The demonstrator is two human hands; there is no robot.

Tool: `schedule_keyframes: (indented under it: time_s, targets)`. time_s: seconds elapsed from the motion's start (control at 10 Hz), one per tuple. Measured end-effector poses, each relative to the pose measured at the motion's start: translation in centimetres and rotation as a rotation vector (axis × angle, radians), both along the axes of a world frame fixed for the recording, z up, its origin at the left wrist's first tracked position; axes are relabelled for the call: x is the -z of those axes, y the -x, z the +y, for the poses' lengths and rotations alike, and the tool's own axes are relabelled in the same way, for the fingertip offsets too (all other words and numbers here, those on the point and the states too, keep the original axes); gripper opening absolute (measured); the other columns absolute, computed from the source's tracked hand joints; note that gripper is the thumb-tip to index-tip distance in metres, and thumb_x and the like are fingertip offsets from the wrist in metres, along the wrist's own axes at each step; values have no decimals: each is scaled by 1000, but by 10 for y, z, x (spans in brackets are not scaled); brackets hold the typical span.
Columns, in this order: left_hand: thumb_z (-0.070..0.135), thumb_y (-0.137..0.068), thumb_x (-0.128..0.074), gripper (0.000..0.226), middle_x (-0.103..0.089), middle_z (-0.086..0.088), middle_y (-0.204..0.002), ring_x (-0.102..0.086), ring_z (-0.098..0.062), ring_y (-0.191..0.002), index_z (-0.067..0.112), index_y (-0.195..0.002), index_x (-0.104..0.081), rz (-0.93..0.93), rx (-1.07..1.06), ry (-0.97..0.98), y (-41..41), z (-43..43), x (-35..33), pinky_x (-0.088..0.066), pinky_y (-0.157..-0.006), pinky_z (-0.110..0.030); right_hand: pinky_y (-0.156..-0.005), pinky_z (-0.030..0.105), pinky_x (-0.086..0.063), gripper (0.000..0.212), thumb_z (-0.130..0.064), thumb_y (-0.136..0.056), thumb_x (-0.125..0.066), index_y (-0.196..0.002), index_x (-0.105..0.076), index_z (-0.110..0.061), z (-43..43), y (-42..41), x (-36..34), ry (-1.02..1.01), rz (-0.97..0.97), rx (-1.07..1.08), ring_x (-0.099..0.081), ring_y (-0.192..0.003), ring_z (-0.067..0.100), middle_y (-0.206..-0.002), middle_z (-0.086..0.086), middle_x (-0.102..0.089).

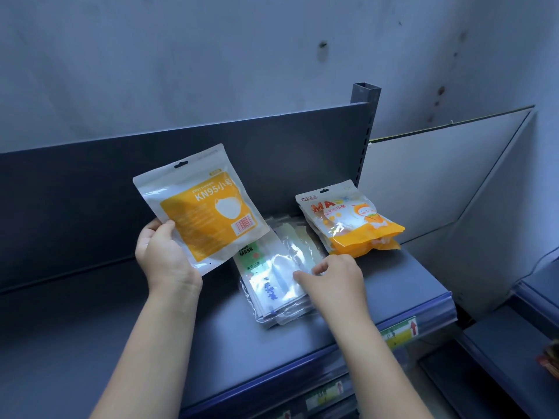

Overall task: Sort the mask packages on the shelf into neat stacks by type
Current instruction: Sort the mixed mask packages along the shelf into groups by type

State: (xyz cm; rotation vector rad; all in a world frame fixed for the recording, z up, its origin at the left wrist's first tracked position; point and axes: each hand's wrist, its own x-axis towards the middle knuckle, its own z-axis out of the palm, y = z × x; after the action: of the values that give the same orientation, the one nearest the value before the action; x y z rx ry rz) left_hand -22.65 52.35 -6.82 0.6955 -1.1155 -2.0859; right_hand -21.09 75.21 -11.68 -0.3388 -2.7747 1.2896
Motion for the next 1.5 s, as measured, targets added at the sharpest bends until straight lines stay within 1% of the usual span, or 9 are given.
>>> schedule_keyframes:
  time_s: [0.2,0.5,0.8,0.9,1.0,1.1,1.2,1.3,1.5]
  targets:
    - [3,-99,-53,20,-73,-1,-92,-72,-16,-79,18,-93,-65,-16,23,4,0,4,3,-60,-67,-29,-56,23,-38,21,-24,-85,-71,-69,-68,-11,16,1,4,97,28,138,-60,-78,8,-96,2,-68]
    - [5,-97,-55,19,-73,-4,-95,-70,-25,-91,18,-93,-68,-48,106,8,6,21,6,-59,-86,-44,-63,31,-48,17,-39,-92,-72,-81,-67,-26,25,-12,-16,19,292,152,-61,-78,16,-88,-10,-66]
    - [12,-98,-46,30,-57,9,-51,-54,-9,-50,19,-71,-58,10,652,-113,27,107,-4,-47,-51,-25,-90,50,-60,38,-52,-93,-64,-117,-75,-26,4,-6,-77,1006,-208,-375,-76,-94,26,-111,-1,-79]
    - [15,-111,-47,30,-68,42,-75,-64,15,-85,17,-137,-62,-30,713,144,20,150,15,-52,-79,-7,-96,49,-57,43,-48,-97,-65,-130,-69,-21,3,-4,-75,1139,-194,-367,-75,-108,24,-118,-1,-79]
    - [6,-88,-81,55,-75,-16,-127,-69,-26,-124,-9,-136,-59,306,620,-758,17,154,23,-52,-109,-35,-98,51,-59,61,-43,-82,-85,-132,-66,-13,12,7,-67,1200,-120,-196,-76,-109,29,-116,9,-79]
    - [30,-117,-26,54,-71,-35,-121,-72,-45,-112,-11,-132,-58,-76,517,-40,27,161,1,-58,-98,-50,-92,51,-62,61,-22,-81,-90,-134,-61,-8,30,23,-67,1265,51,-32,-78,-102,31,-113,13,-79]
    - [19,-107,-58,20,-81,-9,-96,-77,-26,-85,5,-106,-72,-81,629,242,49,156,-8,-63,-70,-39,-85,47,-65,58,-23,-78,-92,-126,-59,-18,59,43,-69,1097,243,135,-79,-98,26,-115,7,-77]
    - [32,-110,-49,35,-77,-12,-93,-67,-23,-76,6,-106,-72,-112,713,96,53,166,-6,-51,-62,-31,-93,50,-61,73,-53,-70,-85,-130,-50,-31,87,62,-64,606,363,230,-71,-110,19,-125,-5,-68]
    - [16,-93,-73,24,-75,-8,-104,-72,-15,-89,23,-115,-66,-255,670,574,59,184,8,-54,-71,-26,-111,48,-41,87,-42,-91,-74,-161,-28,-17,98,90,-43,96,333,194,-41,-141,33,-155,12,-42]
